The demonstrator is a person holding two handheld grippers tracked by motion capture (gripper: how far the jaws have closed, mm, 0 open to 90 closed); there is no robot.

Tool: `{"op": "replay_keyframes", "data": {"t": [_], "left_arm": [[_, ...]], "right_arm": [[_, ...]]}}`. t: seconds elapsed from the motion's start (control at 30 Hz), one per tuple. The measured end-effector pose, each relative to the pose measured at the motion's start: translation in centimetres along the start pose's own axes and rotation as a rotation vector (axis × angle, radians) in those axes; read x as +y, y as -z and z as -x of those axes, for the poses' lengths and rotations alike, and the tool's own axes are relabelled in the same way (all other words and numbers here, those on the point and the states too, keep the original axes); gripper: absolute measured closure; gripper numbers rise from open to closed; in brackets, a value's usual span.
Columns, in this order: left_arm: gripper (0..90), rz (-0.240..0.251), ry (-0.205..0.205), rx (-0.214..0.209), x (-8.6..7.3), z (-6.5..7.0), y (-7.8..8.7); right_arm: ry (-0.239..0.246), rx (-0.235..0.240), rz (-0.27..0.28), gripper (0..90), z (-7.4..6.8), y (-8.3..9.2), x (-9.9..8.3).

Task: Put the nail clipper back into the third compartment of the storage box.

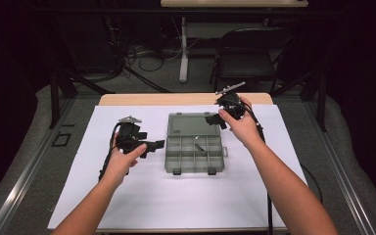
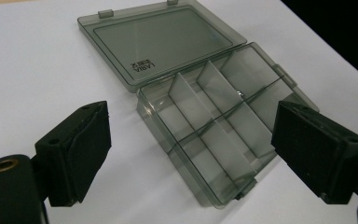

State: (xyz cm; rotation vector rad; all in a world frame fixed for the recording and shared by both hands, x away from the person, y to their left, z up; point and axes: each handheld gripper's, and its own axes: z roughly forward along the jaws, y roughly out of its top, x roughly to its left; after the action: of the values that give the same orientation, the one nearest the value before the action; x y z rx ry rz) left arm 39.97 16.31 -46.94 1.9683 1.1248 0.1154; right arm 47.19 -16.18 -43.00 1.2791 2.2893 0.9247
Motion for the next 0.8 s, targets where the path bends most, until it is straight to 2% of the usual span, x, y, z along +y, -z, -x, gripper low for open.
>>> {"op": "replay_keyframes", "data": {"t": [0.1, 0.23, 0.4, 0.53, 0.67, 0.8], "left_arm": [[11.6, -0.009, -0.009, -0.003, 0.1, -0.1, -0.7], [11.6, -0.019, -0.023, 0.015, 0.1, -0.2, -1.5], [10.4, -0.030, -0.009, 0.030, 0.1, -0.4, -2.6], [10.4, -0.059, -0.029, 0.039, -0.1, -0.2, -3.4], [10.4, -0.080, -0.037, 0.056, -0.4, 0.1, -4.3], [10.4, -0.098, -0.051, 0.064, -0.7, 0.6, -5.2]], "right_arm": [[-0.013, -0.017, 0.002, 9.1, 0.5, -0.6, 0.0], [-0.019, -0.035, 0.000, 9.2, 0.9, -1.4, -0.1], [-0.030, -0.060, -0.018, 10.6, 1.2, -2.6, -0.2], [-0.027, -0.072, -0.031, 11.3, 1.2, -3.4, -0.3], [-0.025, -0.067, -0.032, 11.4, 1.2, -4.3, -0.6], [-0.050, -0.052, -0.033, 11.3, 1.2, -5.1, -1.0]]}}
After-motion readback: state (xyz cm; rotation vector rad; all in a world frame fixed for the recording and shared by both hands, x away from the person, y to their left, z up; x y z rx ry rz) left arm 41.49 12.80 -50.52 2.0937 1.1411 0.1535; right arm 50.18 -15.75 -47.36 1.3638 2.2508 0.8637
